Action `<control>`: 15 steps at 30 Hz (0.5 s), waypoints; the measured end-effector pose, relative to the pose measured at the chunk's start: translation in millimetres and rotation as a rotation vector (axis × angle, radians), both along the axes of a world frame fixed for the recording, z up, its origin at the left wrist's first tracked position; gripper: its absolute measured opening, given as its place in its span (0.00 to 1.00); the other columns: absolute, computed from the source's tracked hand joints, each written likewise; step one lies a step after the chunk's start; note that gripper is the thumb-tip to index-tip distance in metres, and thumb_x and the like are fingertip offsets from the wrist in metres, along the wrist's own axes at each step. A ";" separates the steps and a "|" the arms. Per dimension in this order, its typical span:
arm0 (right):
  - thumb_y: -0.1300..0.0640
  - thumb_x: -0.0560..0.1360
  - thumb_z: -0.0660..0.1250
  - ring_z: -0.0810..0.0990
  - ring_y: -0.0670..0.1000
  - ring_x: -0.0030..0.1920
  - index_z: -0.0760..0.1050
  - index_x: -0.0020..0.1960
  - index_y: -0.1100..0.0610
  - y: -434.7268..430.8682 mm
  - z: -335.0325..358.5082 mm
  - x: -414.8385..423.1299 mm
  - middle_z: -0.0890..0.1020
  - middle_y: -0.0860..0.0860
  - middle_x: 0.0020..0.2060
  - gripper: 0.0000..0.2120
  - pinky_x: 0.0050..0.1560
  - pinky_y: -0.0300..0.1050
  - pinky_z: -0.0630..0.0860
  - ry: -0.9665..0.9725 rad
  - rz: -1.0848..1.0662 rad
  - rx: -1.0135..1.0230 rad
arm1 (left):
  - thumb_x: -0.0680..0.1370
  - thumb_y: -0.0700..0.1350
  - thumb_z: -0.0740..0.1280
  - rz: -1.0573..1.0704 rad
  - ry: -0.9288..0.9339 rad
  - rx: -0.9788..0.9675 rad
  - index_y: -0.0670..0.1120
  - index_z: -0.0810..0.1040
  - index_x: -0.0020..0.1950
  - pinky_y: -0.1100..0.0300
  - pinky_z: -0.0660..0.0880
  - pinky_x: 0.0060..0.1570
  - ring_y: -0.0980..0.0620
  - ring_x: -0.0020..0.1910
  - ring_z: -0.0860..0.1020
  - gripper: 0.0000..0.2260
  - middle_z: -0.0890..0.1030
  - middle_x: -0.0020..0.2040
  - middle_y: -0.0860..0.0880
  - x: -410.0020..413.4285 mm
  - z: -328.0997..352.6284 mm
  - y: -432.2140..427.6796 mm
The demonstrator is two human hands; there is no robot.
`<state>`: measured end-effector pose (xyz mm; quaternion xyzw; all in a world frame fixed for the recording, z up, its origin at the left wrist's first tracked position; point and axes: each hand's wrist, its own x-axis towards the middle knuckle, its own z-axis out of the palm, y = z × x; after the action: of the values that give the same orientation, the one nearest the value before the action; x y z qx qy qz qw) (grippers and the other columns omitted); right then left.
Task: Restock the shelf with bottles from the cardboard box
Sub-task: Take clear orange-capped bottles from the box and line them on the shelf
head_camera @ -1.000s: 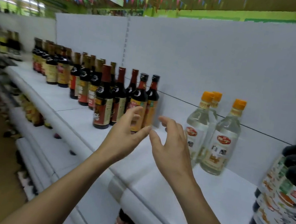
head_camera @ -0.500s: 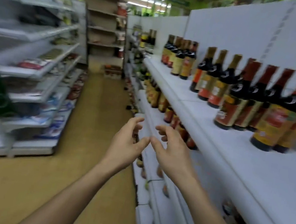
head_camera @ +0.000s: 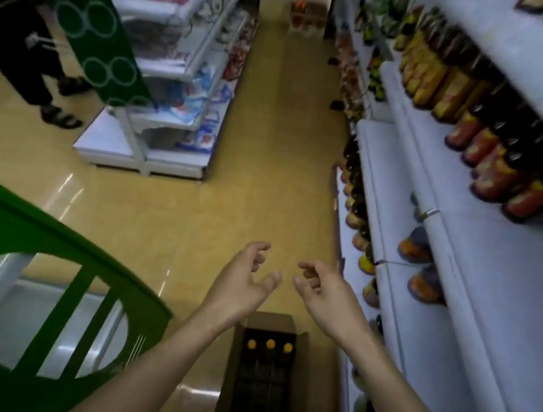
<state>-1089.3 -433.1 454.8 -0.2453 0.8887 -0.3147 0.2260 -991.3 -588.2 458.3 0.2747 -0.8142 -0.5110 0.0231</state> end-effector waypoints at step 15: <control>0.49 0.82 0.63 0.77 0.41 0.52 0.72 0.69 0.48 19.4 -266.1 40.5 0.78 0.44 0.56 0.15 0.43 0.31 0.71 -0.399 -0.060 0.186 | 0.80 0.51 0.70 0.043 -0.401 0.293 0.54 0.67 0.77 0.58 0.81 0.57 0.56 0.60 0.79 0.26 0.78 0.63 0.53 53.4 -269.5 36.5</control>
<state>-1048.8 -413.7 188.7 -0.1299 0.8585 -0.2801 0.4096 -937.9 -551.7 188.8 0.3883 -0.7138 -0.5581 -0.1682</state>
